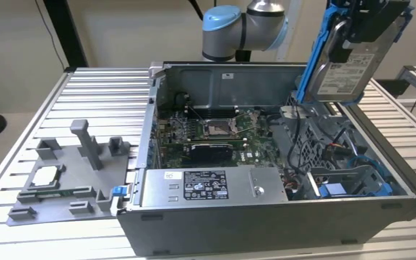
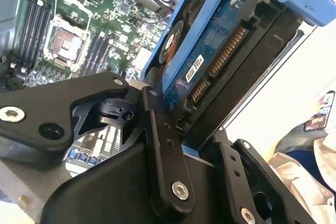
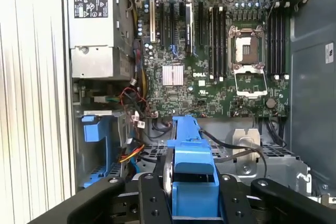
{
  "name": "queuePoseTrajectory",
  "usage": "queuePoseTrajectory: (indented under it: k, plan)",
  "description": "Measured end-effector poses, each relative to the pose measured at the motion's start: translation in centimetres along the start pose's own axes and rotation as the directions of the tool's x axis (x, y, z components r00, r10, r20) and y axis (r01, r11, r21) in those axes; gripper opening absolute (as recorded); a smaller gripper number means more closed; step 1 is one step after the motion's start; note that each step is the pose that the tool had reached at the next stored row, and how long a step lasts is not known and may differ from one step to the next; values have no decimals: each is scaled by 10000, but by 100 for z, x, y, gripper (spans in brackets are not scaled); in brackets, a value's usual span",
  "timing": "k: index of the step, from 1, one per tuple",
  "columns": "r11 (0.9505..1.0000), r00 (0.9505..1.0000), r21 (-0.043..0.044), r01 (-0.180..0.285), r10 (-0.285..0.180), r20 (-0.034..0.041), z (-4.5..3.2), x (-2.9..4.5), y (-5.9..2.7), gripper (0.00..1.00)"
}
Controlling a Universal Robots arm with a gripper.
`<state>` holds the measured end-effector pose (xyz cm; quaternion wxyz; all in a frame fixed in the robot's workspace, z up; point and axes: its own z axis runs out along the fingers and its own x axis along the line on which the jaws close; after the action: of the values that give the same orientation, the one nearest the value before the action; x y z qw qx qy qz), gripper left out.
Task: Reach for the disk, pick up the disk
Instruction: 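Pick up the disk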
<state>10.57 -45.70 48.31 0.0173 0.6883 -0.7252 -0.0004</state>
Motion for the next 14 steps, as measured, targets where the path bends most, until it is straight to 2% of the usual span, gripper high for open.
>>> queuePoseTrajectory:
  k: [14]
  plan:
    - [10000, 10000, -20, -85, 85, 0, 3, 159, -38, 0]
